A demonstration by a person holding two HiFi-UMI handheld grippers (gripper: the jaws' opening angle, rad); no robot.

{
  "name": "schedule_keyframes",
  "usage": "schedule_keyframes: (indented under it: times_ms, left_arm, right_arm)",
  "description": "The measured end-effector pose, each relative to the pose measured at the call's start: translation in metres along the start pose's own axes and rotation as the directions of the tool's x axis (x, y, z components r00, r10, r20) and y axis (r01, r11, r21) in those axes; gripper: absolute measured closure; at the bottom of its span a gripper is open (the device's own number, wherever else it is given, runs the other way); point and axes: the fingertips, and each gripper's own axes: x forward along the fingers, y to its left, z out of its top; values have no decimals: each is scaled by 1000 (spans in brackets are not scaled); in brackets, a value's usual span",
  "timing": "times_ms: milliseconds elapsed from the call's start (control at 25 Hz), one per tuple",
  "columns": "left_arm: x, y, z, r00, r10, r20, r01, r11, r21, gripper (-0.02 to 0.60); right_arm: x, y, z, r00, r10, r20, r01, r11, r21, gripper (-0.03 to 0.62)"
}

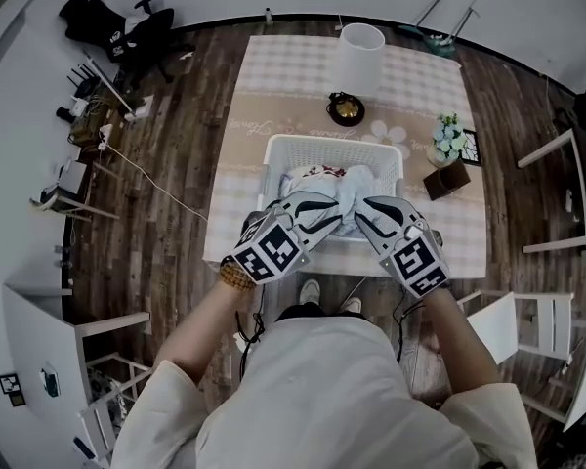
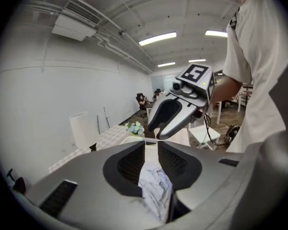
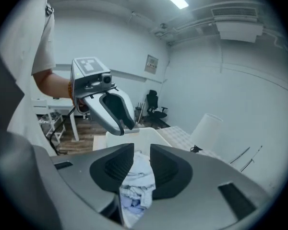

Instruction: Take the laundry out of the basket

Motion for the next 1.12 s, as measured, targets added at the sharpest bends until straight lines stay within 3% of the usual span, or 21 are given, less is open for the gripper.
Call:
schedule_keyframes:
  times_ms: [80,200,320,480,560,760,920,1120]
  left_arm:
    - [13,6,-13,996,-45,-79,49,998,45,460]
    - [35,15,-37,976,-93,-199,115,988,101,459]
    - [58,19,-69,937,-143,-318,192,973,128,453]
    - [83,22,-111,876,-204,-436,271,958,97,430]
    - [93,24,-131,845,-222,-486,298,951,84,417]
    - [111,32,-169,786,-234,-572,332,940,73,389]
    - [126,38,-195,760,-228,-608,334,940,65,355]
    - [137,34,-222,728,-241,-642,359,932,56,311]
  right_arm:
    - [18,-3,-12,995,54,-88,-60,997,-58,428]
    - [44,-4,-30,969,128,-213,-163,974,-157,425]
    - [70,0,-52,923,190,-334,-269,940,-209,381]
    - [101,8,-86,847,253,-467,-383,900,-207,381]
    - [115,10,-99,817,269,-510,-416,888,-198,347]
    - [147,9,-128,762,269,-590,-471,855,-219,334]
    - [166,10,-154,714,267,-648,-510,832,-218,292]
    - [188,10,-181,688,258,-678,-513,834,-202,243]
